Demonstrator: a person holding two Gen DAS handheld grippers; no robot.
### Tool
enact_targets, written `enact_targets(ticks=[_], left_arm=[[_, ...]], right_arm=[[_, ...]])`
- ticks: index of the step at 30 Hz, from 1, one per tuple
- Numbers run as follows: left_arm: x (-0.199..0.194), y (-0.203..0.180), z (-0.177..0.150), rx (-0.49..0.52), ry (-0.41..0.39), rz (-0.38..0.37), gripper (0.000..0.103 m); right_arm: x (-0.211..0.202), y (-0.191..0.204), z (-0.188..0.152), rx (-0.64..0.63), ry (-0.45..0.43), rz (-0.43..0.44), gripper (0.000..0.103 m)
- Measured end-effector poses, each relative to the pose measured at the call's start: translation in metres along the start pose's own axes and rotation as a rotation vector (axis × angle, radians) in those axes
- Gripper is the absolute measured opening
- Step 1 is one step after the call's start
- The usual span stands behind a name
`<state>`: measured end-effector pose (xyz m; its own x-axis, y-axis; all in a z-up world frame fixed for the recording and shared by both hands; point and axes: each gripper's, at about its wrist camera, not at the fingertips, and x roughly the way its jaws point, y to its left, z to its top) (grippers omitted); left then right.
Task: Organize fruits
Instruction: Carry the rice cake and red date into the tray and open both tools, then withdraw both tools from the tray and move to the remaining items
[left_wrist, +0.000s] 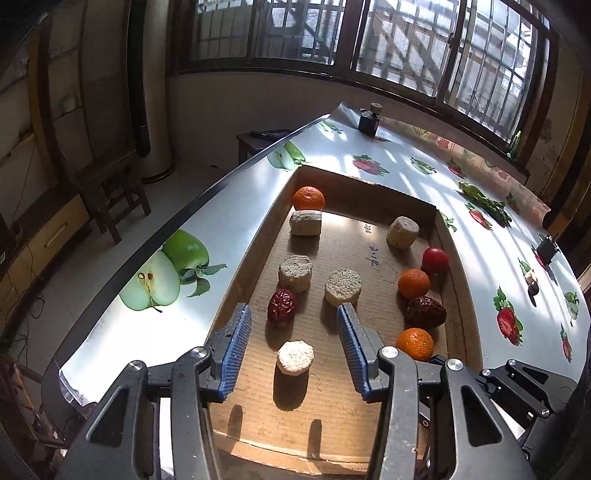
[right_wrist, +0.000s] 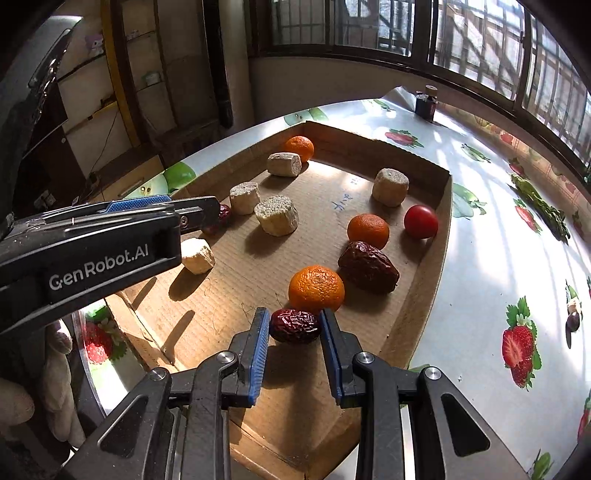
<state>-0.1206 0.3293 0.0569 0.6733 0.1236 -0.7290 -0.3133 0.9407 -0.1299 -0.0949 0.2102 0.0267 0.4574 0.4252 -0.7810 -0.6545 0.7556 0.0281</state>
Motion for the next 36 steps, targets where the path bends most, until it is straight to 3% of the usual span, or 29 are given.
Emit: enact_targets(ticks=[4, 7, 17, 21, 32, 36], left_arm=[[-0.007, -0.001, 0.002, 0.004, -0.021, 0.009, 0.049], [-0.012, -0.004, 0.003, 0.014, -0.034, 0.012, 0.05], [-0.026, -0.024, 0.002, 0.06, -0.054, 0.005, 0.051], [-0.031, -0.037, 0.001, 0.086, -0.065, 0.004, 0.058], [-0.037, -0.092, -0.006, 0.19, -0.06, -0.053, 0.063], [-0.033, -0.112, -0.011, 0.219, -0.043, -0.087, 0.066]], right_arm=[[-0.011, 0.0, 0.002, 0.011, -0.028, -0.004, 0.035], [-0.02, -0.003, 0.002, 0.026, -0.047, -0.005, 0.046], [-0.042, -0.019, -0.005, 0.069, -0.076, -0.016, 0.048], [-0.054, -0.034, -0.013, 0.099, -0.09, -0.03, 0.052], [-0.097, -0.127, -0.046, 0.262, -0.118, -0.137, 0.053], [-0.115, -0.182, -0.059, 0.333, -0.117, -0.235, 0.053]])
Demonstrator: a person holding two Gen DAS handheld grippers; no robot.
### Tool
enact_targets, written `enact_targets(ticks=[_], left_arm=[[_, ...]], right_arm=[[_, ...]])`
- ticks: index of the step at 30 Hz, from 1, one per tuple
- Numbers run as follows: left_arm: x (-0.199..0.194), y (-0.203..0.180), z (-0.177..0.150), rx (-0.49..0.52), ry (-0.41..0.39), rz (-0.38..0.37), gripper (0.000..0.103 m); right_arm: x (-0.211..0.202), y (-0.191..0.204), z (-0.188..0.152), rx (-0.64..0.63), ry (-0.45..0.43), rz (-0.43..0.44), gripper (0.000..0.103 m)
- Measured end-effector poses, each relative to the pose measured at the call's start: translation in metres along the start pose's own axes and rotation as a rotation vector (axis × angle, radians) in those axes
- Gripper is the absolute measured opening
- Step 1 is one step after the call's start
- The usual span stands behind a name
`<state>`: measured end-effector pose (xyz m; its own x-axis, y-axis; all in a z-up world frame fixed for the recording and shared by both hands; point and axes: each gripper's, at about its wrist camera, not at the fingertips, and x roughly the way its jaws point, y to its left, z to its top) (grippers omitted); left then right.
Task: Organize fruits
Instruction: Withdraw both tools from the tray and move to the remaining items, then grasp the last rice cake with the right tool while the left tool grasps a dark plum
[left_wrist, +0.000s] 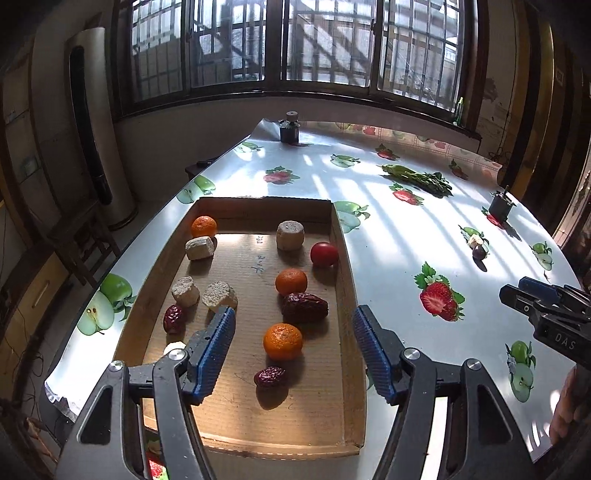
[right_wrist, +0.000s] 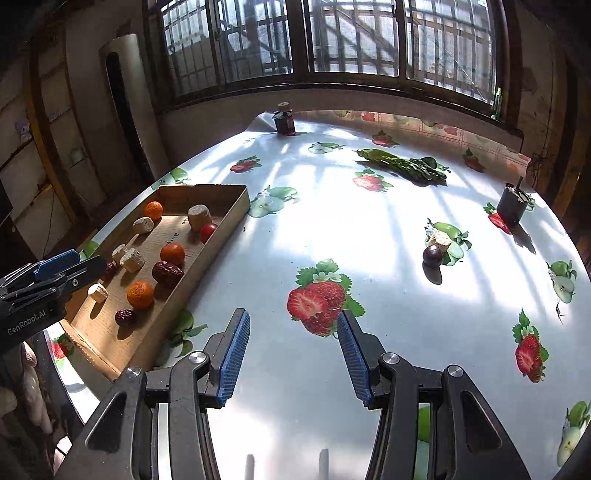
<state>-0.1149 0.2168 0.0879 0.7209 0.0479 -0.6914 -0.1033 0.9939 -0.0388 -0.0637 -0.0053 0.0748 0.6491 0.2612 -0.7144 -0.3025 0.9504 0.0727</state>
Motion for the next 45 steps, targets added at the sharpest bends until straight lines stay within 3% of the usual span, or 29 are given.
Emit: enact_targets(ticks=[3, 8, 15, 16, 20, 21, 23, 26, 28, 32, 34, 36, 40, 45], left_arm=[[0.006, -0.014, -0.001, 0.013, 0.018, -0.029, 0.066], [0.015, -0.033, -0.003, 0.046, 0.043, -0.06, 0.066], [0.022, -0.044, -0.004, 0.066, 0.073, -0.076, 0.066], [0.023, -0.044, -0.003, 0.067, 0.075, -0.076, 0.066], [0.025, -0.042, -0.002, 0.06, 0.076, -0.085, 0.066], [0.027, -0.042, -0.001, 0.054, 0.079, -0.09, 0.066], [0.031, -0.043, 0.0, 0.042, 0.087, -0.11, 0.066], [0.036, -0.05, 0.001, 0.045, 0.095, -0.143, 0.066], [0.039, -0.056, 0.002, 0.059, 0.101, -0.153, 0.066], [0.045, -0.064, 0.008, 0.063, 0.117, -0.161, 0.066], [0.049, -0.069, 0.011, 0.061, 0.132, -0.178, 0.066], [0.053, -0.076, 0.015, 0.057, 0.145, -0.202, 0.065], [0.062, -0.097, 0.025, 0.062, 0.162, -0.259, 0.065], [0.087, -0.131, 0.04, 0.079, 0.16, -0.264, 0.065]], right_arm=[[0.007, -0.055, 0.011, 0.096, 0.007, -0.082, 0.053], [0.039, -0.131, 0.032, 0.31, 0.028, -0.08, 0.053], [0.112, -0.147, 0.05, 0.409, 0.076, -0.024, 0.052], [0.119, -0.146, 0.052, 0.417, 0.09, -0.008, 0.052], [0.113, -0.134, 0.058, 0.434, 0.085, 0.255, 0.052], [0.105, -0.135, 0.06, 0.431, 0.065, 0.284, 0.052], [0.091, -0.141, 0.065, 0.439, 0.018, 0.198, 0.053], [0.094, -0.146, 0.073, 0.372, 0.028, -0.051, 0.052], [0.109, -0.148, 0.074, 0.346, 0.06, -0.108, 0.052], [0.139, -0.141, 0.074, 0.308, 0.106, -0.142, 0.052], [0.148, -0.139, 0.074, 0.285, 0.115, -0.166, 0.047], [0.151, -0.137, 0.076, 0.259, 0.124, -0.182, 0.029], [0.139, -0.144, 0.069, 0.27, 0.134, -0.192, 0.029], [0.103, -0.157, 0.035, 0.303, 0.165, -0.175, 0.029]])
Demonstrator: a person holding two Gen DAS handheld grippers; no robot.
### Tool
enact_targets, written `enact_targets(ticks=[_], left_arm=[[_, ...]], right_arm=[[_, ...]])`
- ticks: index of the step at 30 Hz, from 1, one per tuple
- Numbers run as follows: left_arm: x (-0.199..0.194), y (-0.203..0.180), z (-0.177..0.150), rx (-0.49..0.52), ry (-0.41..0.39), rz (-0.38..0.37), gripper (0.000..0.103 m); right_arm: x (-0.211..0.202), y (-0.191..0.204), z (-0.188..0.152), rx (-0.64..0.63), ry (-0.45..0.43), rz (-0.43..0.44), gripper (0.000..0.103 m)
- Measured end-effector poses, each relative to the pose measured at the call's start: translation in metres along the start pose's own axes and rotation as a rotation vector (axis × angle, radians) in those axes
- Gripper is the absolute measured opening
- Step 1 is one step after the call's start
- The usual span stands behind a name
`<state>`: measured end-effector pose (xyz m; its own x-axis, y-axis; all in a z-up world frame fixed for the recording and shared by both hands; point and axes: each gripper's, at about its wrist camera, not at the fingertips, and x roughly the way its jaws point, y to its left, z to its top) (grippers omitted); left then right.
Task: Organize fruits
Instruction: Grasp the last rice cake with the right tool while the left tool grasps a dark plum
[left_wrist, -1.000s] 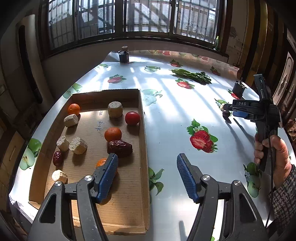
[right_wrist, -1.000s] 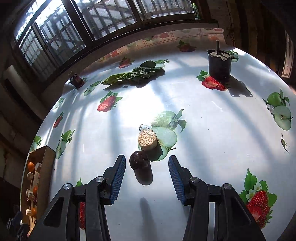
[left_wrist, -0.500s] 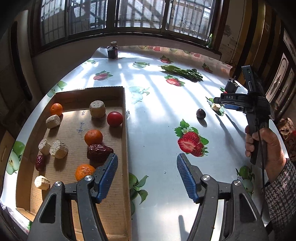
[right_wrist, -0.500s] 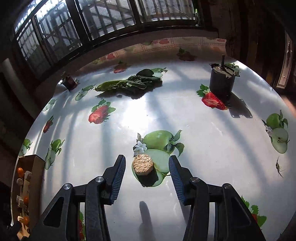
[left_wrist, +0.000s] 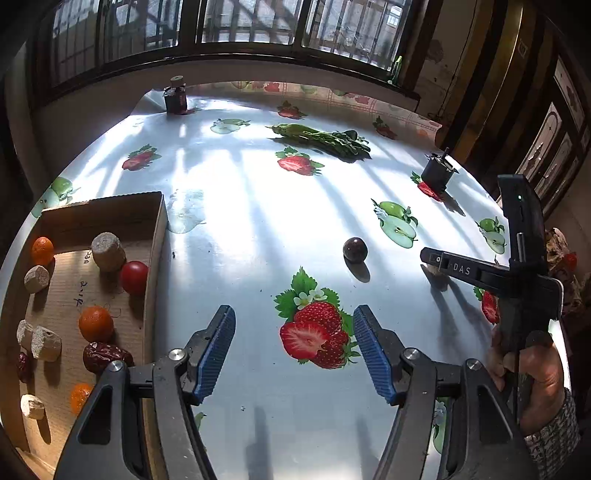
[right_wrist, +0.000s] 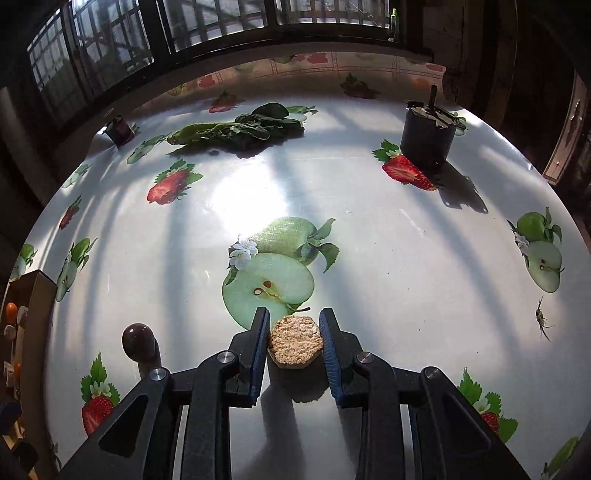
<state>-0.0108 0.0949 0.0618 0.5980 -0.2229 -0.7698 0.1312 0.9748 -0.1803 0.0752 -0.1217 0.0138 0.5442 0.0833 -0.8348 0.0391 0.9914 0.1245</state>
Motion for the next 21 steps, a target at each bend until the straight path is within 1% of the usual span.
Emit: enact_targets(ticks=[2, 4, 6, 10, 13, 14, 17, 19, 20, 21], left_arm=[[0.016, -0.01, 0.011, 0.004, 0.001, -0.017, 0.065], [0.035, -0.02, 0.021, 0.017, 0.007, -0.036, 0.065], [0.051, -0.027, 0.03, 0.021, 0.009, -0.044, 0.06], [0.078, -0.036, 0.039, 0.027, -0.002, -0.078, 0.058], [0.092, -0.043, 0.038, 0.063, 0.007, -0.088, 0.058], [0.096, -0.044, 0.037, 0.069, 0.01, -0.09, 0.058], [0.104, -0.044, 0.035, 0.08, 0.017, -0.108, 0.058], [0.104, -0.045, 0.034, 0.088, 0.006, -0.11, 0.058], [0.104, -0.044, 0.035, 0.089, 0.002, -0.115, 0.057], [0.104, -0.044, 0.035, 0.087, 0.001, -0.123, 0.052]], right_arm=[[-0.01, -0.008, -0.016, 0.0, 0.001, 0.006, 0.03], [-0.017, -0.01, -0.028, -0.013, -0.03, 0.012, 0.03], [-0.02, -0.012, -0.036, -0.022, -0.064, 0.02, 0.03], [-0.021, -0.016, -0.036, -0.016, -0.07, 0.053, 0.03], [-0.022, -0.018, -0.037, -0.013, -0.071, 0.071, 0.03], [-0.022, -0.018, -0.037, -0.014, -0.068, 0.075, 0.031], [-0.023, -0.019, -0.037, -0.005, -0.059, 0.105, 0.042], [-0.023, -0.018, -0.037, -0.011, -0.054, 0.108, 0.044], [-0.023, -0.017, -0.037, -0.017, -0.052, 0.106, 0.044], [-0.023, -0.016, -0.038, -0.021, -0.051, 0.104, 0.044]])
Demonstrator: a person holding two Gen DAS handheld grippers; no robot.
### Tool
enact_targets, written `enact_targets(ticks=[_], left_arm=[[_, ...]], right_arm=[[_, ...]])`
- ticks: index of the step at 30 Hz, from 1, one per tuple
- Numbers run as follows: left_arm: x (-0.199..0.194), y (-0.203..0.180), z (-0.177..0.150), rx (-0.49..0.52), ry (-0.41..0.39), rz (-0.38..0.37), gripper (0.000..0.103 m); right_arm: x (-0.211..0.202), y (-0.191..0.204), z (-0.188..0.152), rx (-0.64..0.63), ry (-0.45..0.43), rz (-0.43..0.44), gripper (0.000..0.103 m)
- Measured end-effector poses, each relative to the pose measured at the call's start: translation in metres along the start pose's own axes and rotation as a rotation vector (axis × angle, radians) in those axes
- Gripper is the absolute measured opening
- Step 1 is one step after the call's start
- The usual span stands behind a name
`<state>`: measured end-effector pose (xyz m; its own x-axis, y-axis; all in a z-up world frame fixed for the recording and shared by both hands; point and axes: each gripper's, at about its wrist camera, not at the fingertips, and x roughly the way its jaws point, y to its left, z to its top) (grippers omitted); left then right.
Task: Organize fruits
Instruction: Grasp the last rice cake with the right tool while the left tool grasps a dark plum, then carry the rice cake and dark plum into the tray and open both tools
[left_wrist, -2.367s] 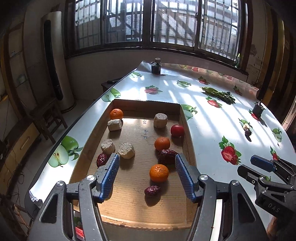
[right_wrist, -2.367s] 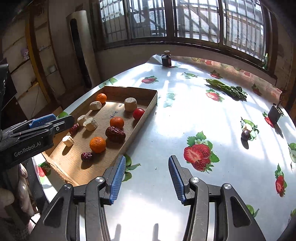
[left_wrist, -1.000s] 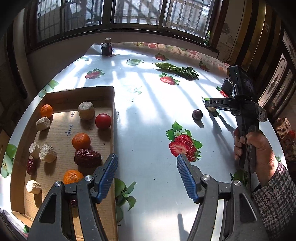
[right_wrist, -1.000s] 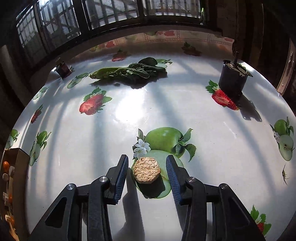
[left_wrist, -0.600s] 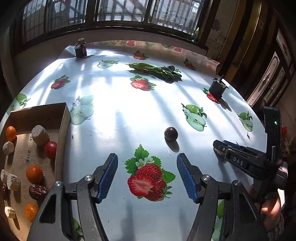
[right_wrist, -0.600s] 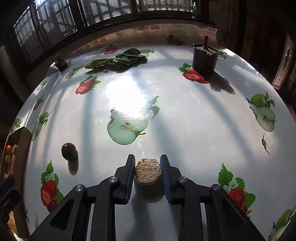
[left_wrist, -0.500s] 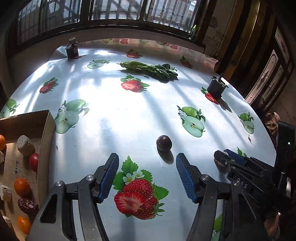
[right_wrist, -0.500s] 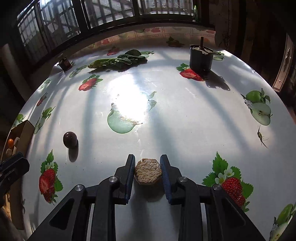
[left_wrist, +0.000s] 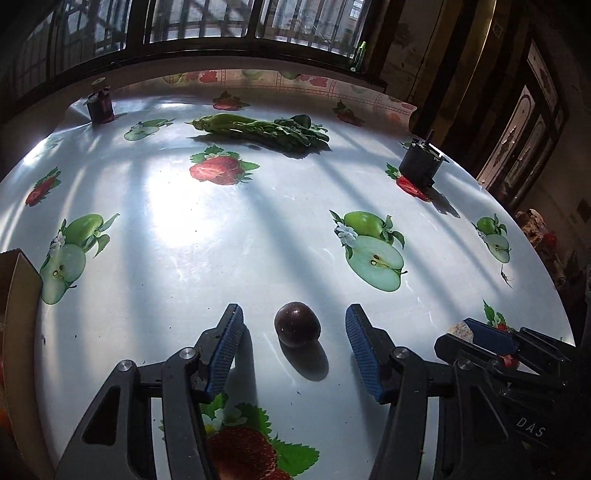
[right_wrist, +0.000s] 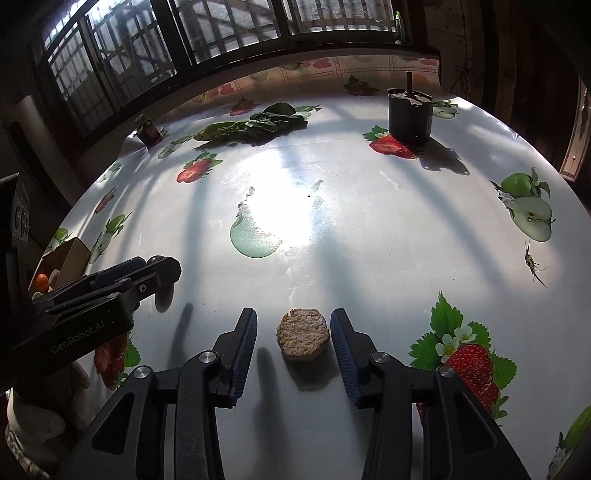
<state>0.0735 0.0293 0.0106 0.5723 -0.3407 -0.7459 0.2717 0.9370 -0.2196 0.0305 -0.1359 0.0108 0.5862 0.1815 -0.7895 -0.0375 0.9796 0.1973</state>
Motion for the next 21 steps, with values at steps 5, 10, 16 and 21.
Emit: enact_targets(ticks=[5, 10, 16, 21], left_arm=[[-0.001, 0.005, -0.001, -0.02, -0.008, -0.048, 0.041], [0.0, 0.006, -0.002, -0.023, 0.001, -0.092, 0.035], [-0.001, 0.007, -0.003, -0.015, 0.004, -0.071, 0.023], [-0.002, 0.008, -0.003, -0.024, 0.002, -0.071, 0.021]], right_arm=[[-0.001, 0.002, -0.002, -0.016, 0.003, -0.003, 0.045], [0.0, 0.008, -0.003, -0.052, -0.006, -0.047, 0.045], [0.004, 0.022, -0.006, -0.148, -0.012, -0.14, 0.045], [0.003, 0.019, -0.005, -0.134, -0.016, -0.145, 0.031]])
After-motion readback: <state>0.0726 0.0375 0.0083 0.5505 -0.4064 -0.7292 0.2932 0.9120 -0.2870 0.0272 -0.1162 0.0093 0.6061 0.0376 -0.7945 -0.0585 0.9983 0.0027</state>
